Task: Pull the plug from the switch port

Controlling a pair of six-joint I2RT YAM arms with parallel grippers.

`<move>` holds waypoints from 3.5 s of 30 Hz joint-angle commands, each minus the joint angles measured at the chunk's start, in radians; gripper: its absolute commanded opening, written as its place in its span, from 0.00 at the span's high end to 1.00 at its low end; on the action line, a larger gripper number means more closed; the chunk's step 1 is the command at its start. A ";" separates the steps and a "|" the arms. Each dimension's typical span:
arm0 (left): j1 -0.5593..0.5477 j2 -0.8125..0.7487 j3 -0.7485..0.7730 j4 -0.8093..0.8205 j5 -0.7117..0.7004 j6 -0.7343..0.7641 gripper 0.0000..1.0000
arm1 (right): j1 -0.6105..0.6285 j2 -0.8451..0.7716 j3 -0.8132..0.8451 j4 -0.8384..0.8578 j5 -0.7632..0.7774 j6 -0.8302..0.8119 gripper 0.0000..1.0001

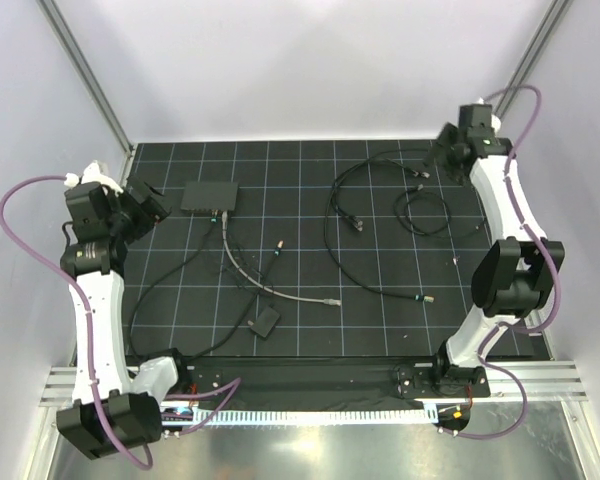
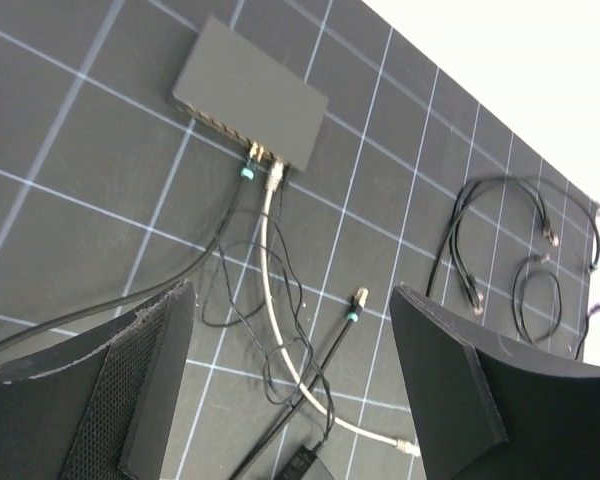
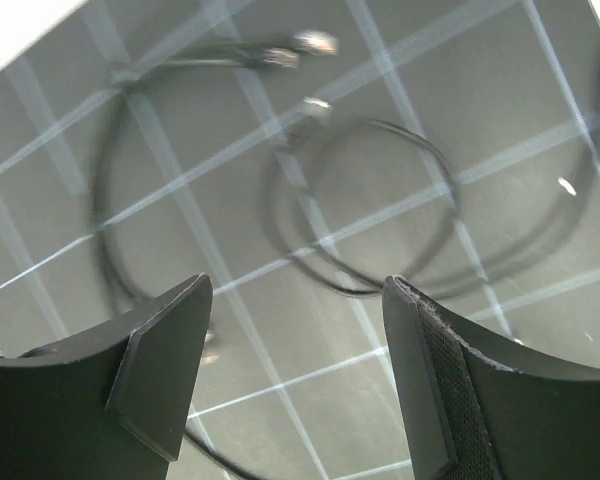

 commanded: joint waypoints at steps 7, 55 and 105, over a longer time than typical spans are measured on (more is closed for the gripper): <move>0.000 0.161 0.035 0.112 0.200 -0.021 0.22 | 0.388 0.072 0.098 0.390 -0.276 -0.095 0.26; -0.031 0.964 -0.137 1.031 0.372 -0.317 0.50 | 0.761 1.068 0.898 0.803 -0.577 0.111 0.57; -0.072 1.136 0.017 0.761 0.353 -0.285 0.74 | 0.751 1.115 0.924 0.855 -0.594 0.204 0.62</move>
